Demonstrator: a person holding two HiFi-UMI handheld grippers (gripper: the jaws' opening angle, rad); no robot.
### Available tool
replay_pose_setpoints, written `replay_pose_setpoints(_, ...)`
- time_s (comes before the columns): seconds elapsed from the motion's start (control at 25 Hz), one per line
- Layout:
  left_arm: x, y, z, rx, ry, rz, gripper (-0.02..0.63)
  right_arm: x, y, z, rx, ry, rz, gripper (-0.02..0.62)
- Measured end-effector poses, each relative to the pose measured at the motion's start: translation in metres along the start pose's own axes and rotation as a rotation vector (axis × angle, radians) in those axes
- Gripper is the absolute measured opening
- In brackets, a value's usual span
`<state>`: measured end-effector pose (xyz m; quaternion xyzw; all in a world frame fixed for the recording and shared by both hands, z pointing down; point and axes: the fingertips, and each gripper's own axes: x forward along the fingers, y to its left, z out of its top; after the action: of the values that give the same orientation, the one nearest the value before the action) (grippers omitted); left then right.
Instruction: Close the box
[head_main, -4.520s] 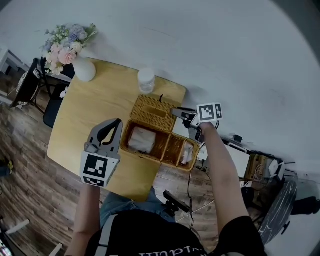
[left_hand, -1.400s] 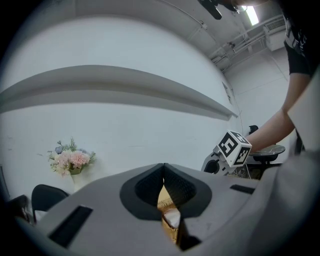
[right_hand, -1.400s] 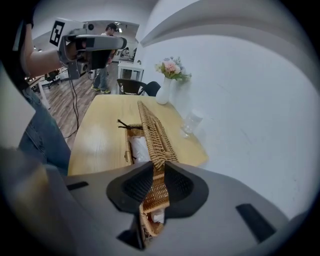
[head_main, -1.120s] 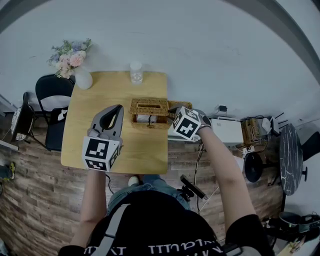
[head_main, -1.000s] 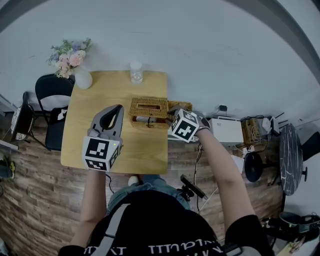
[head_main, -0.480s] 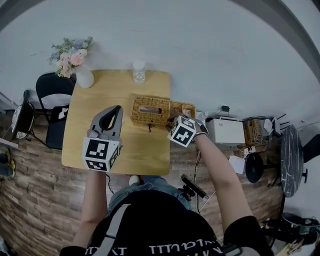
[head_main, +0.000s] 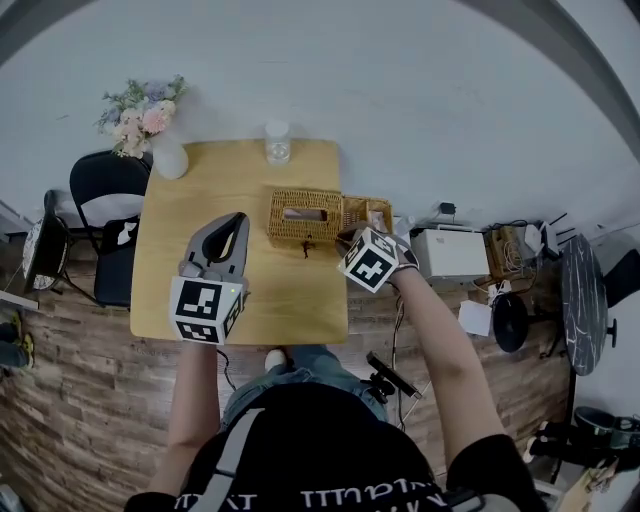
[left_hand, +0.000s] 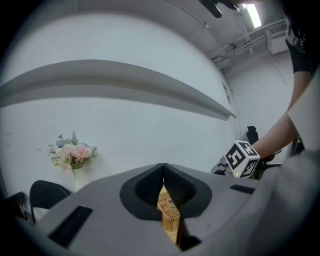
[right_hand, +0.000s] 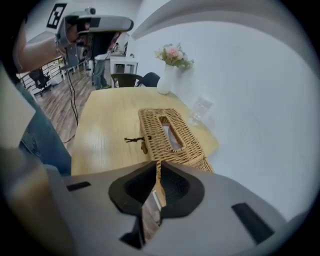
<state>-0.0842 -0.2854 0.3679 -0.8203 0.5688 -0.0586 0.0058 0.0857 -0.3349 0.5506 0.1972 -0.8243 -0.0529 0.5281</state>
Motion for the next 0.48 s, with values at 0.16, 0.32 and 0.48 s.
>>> replay_pose_setpoints(0.16, -0.01, -0.002, -0.001, 0.002, -0.008, -0.033, 0.012, -0.031, 0.0, 0.022, 0.076, -0.083, -0.087, 0.041)
replay_pose_setpoints(0.32, -0.016, -0.006, -0.001, 0.0, -0.015, -0.063, 0.012, -0.066, -0.001, 0.04, 0.165, -0.157, -0.173, 0.063)
replay_pose_setpoints(0.48, -0.018, -0.009, 0.002, 0.008, -0.029, -0.076, 0.012, -0.096, -0.001, 0.051, 0.24, -0.22, -0.23, 0.063)
